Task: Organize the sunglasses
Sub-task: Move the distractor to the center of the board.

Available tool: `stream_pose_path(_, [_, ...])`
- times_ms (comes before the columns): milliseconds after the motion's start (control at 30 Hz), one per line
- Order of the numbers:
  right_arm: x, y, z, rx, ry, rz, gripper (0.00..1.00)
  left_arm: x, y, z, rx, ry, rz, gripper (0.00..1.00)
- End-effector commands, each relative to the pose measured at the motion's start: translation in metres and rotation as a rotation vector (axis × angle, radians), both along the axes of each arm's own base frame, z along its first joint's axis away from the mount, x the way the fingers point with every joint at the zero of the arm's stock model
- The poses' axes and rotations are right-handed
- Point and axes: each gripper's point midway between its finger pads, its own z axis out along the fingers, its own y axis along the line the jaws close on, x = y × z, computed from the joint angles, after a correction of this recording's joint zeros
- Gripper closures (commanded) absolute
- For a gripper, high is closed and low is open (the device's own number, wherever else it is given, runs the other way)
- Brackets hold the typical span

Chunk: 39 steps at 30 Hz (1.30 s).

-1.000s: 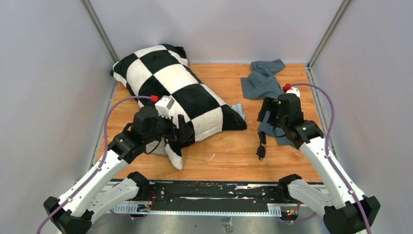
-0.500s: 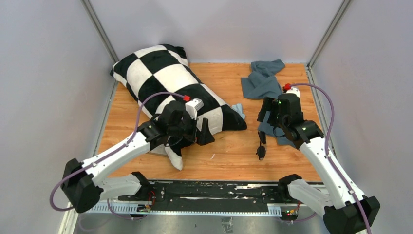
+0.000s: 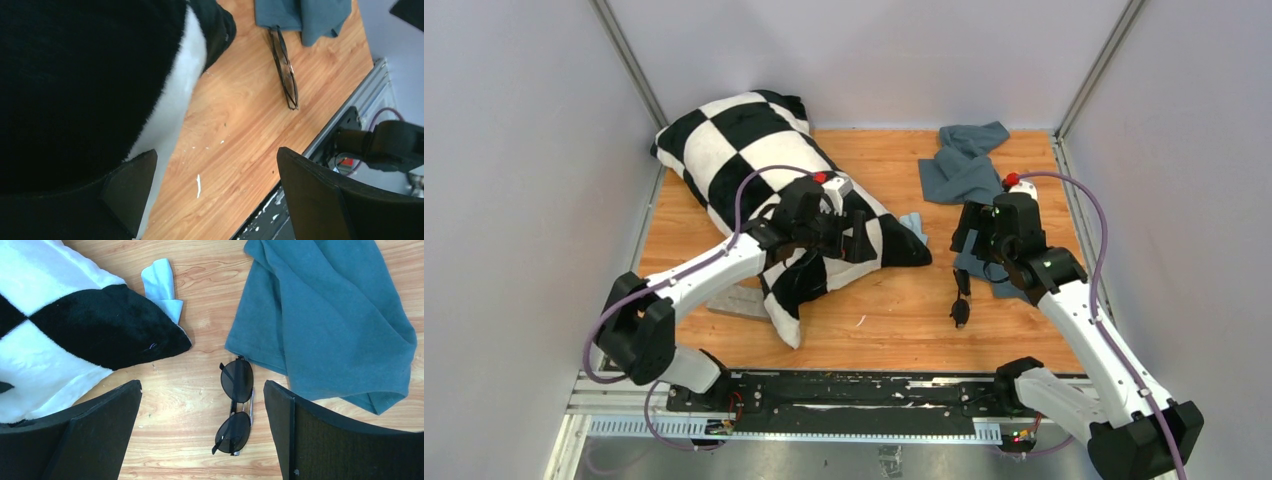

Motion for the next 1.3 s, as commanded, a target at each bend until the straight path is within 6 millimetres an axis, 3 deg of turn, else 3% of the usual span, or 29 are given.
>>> stream_pose_path(0, [-0.005,0.005,-0.009,-0.002,0.039,0.025,0.0,0.042,0.01,0.004,-0.07,0.0,0.063,0.0])
stream_pose_path(300, [0.018,0.042,-0.02,0.104,0.089,0.127,0.0,0.098,0.031,-0.002,-0.088,0.004,0.163,0.0])
stream_pose_path(467, [0.053,0.065,-0.023,0.238,0.114,0.15,0.01,0.103,0.04,-0.003,-0.085,0.016,0.166,0.0])
stream_pose_path(600, [0.095,0.078,-0.023,0.397,0.119,0.14,0.02,0.088,0.046,-0.007,-0.067,0.037,0.143,0.0])
stream_pose_path(733, [0.135,0.095,-0.027,0.507,0.164,0.146,0.02,0.058,0.054,-0.007,-0.061,0.062,0.103,0.0])
stream_pose_path(967, [0.189,0.133,-0.061,0.667,0.295,0.172,0.05,-0.002,0.05,0.024,-0.17,0.057,-0.005,0.0])
stream_pose_path(1100, [0.203,0.148,-0.078,0.698,0.328,0.191,0.05,-0.025,0.045,0.043,-0.183,0.024,-0.052,0.0])
stream_pose_path(1267, [0.199,0.157,-0.104,0.619,0.393,0.182,0.05,-0.037,0.045,0.073,-0.239,-0.035,-0.064,0.0])
